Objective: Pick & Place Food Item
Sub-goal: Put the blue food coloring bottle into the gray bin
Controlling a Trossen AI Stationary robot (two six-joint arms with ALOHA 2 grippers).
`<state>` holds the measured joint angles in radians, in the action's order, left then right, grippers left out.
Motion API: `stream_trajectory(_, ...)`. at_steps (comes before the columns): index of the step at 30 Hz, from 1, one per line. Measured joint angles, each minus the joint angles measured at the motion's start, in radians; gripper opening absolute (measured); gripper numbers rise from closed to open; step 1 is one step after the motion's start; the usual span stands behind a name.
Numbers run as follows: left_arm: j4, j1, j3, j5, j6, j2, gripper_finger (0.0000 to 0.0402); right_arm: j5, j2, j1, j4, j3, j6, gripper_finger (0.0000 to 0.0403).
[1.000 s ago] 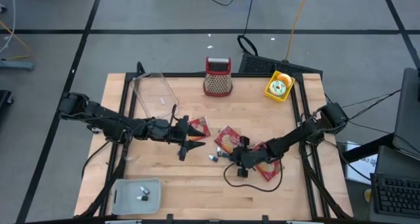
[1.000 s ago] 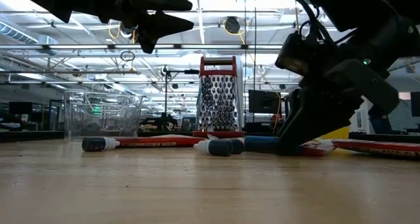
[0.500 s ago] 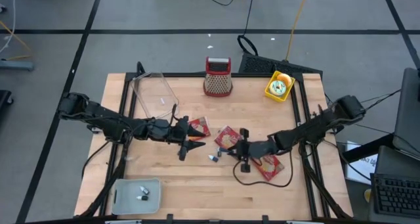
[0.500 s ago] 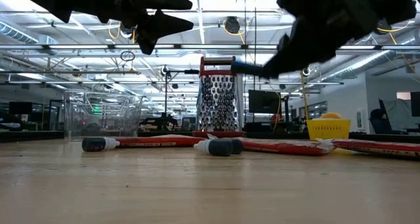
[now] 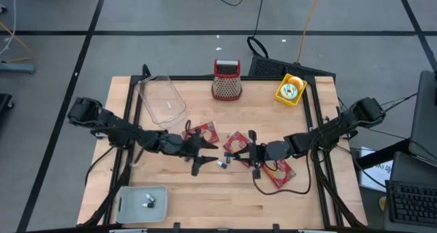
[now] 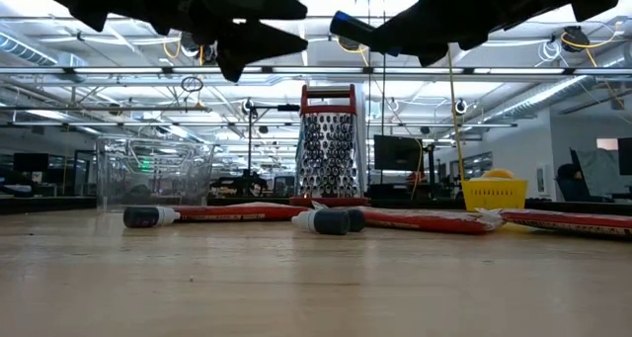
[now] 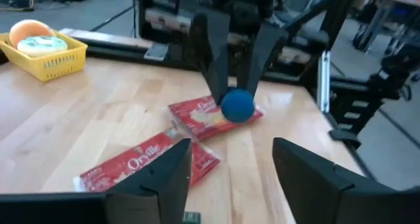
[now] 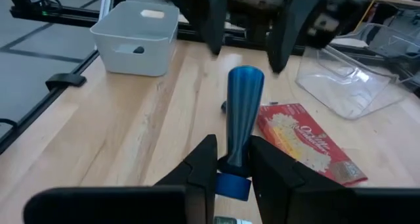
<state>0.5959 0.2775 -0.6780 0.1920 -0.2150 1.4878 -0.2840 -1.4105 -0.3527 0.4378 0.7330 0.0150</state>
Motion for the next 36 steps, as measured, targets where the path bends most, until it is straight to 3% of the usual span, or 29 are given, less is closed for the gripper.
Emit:
stream_trajectory(10,0.008,-0.005,-0.086,0.0,0.105,0.092,0.0263,0.001,0.0,0.0,0.005,0.0,0.002,0.0061)
stream_trajectory(22,0.023,-0.027,-0.105,0.01,0.078,0.124,0.024,0.001,0.0,0.0,0.007,0.0,0.003,0.0063)
stream_trajectory(28,0.186,-0.027,-0.104,-0.017,0.104,0.201,0.0235,0.001,0.0,0.0,0.007,0.0,0.007,0.0061)
stream_trajectory(36,0.195,-0.027,-0.104,-0.017,0.128,0.203,0.0234,0.002,0.0,0.0,0.0,0.0,0.007,0.0061)
